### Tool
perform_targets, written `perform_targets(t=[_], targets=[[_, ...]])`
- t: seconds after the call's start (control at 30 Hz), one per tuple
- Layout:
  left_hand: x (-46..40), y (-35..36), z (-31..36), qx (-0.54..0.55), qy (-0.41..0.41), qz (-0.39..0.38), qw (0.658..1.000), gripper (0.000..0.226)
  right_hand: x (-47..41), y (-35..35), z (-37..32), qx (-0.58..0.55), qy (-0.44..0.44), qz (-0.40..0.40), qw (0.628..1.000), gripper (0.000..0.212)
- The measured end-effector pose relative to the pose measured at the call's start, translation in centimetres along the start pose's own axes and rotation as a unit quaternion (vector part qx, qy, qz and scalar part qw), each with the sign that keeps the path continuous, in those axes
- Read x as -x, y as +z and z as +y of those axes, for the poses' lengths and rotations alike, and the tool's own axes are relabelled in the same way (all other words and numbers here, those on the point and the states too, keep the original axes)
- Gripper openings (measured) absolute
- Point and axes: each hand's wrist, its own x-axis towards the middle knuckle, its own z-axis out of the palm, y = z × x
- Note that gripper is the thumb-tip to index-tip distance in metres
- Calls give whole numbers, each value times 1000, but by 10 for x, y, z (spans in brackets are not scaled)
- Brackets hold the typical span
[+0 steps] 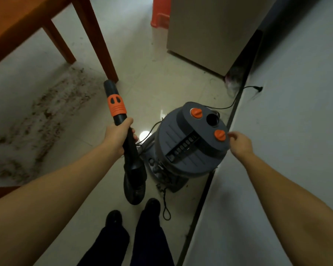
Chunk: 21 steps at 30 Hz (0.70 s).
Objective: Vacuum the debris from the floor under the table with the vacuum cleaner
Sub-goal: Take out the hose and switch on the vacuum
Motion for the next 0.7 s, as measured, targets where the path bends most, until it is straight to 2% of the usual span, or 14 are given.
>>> perform_targets(t=[0.17, 0.3, 0.37, 0.5, 0.6, 0.7], targets=[[-10, 11, -19, -16, 1, 13, 1000, 12, -39, 6, 2, 105, -93, -59, 988, 34], [-16, 15, -28, -12, -9, 17, 1000, 11, -54, 19, 6, 190, -158, -116, 962, 8], [-18, 17, -30, -20, -5, 16, 1000, 11, -57, 18, 9, 208, -186, -125, 952, 3], [-19, 17, -34, -26, 6, 14, 1000, 12, -66, 14, 11, 246, -206, -139, 937, 7], [-18, 13, -36, -26, 8, 16, 1000, 12, -79, 13, 8, 300, -215, -148, 917, 24], [-18, 11, -40, -32, 5, 17, 999, 13, -82, 11, 0, 347, -199, -159, 903, 30]])
